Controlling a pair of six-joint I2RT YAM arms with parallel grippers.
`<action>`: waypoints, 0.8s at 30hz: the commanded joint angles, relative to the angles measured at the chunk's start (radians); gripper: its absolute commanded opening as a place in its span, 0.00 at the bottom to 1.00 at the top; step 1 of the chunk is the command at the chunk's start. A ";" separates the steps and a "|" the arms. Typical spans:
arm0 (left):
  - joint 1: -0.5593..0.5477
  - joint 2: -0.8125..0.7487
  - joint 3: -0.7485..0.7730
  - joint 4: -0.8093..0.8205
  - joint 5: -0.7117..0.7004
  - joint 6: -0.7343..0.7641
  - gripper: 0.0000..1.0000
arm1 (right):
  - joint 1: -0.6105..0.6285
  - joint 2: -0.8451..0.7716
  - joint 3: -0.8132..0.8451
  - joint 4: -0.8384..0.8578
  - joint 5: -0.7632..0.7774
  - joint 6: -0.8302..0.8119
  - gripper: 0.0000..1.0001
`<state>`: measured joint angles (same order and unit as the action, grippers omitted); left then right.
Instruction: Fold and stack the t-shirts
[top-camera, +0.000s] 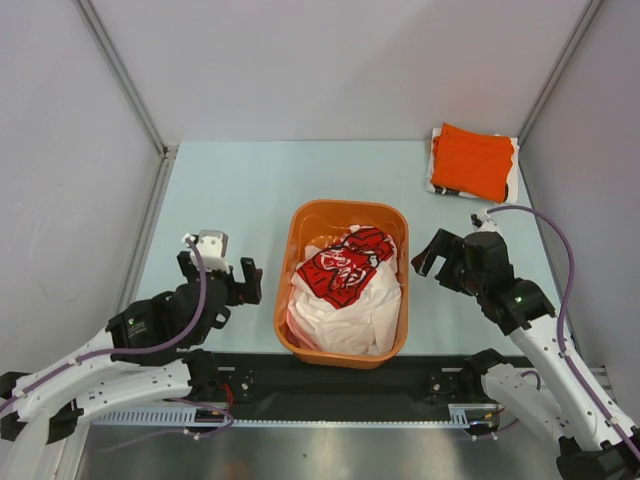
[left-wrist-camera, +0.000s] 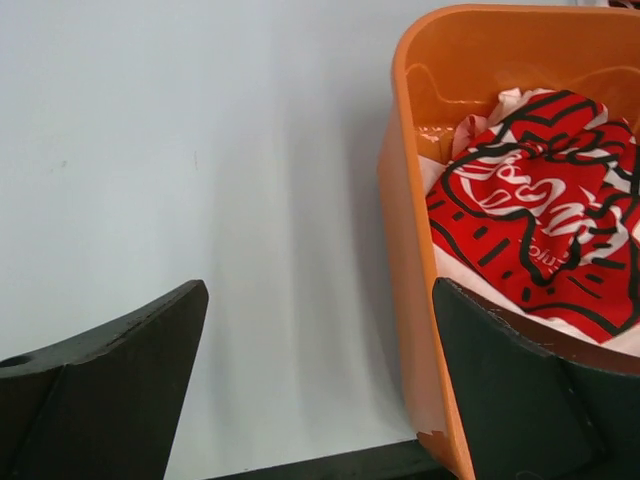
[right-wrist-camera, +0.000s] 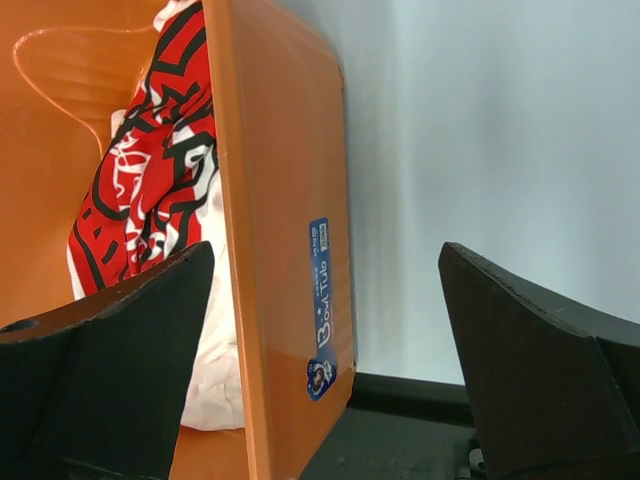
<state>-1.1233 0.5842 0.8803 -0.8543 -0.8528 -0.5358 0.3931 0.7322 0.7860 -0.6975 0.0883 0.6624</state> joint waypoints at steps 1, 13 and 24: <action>0.003 0.011 0.020 0.055 0.070 0.056 1.00 | 0.004 -0.017 -0.013 0.027 -0.004 0.009 1.00; 0.000 0.227 0.209 0.190 0.330 0.234 0.96 | 0.006 -0.013 -0.041 0.056 -0.044 0.022 1.00; -0.012 0.511 0.209 0.310 0.589 0.280 0.82 | 0.003 -0.062 -0.048 0.003 -0.012 0.003 1.00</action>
<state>-1.1259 1.0500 1.0691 -0.6018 -0.3866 -0.2916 0.3950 0.6838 0.7395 -0.6865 0.0597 0.6785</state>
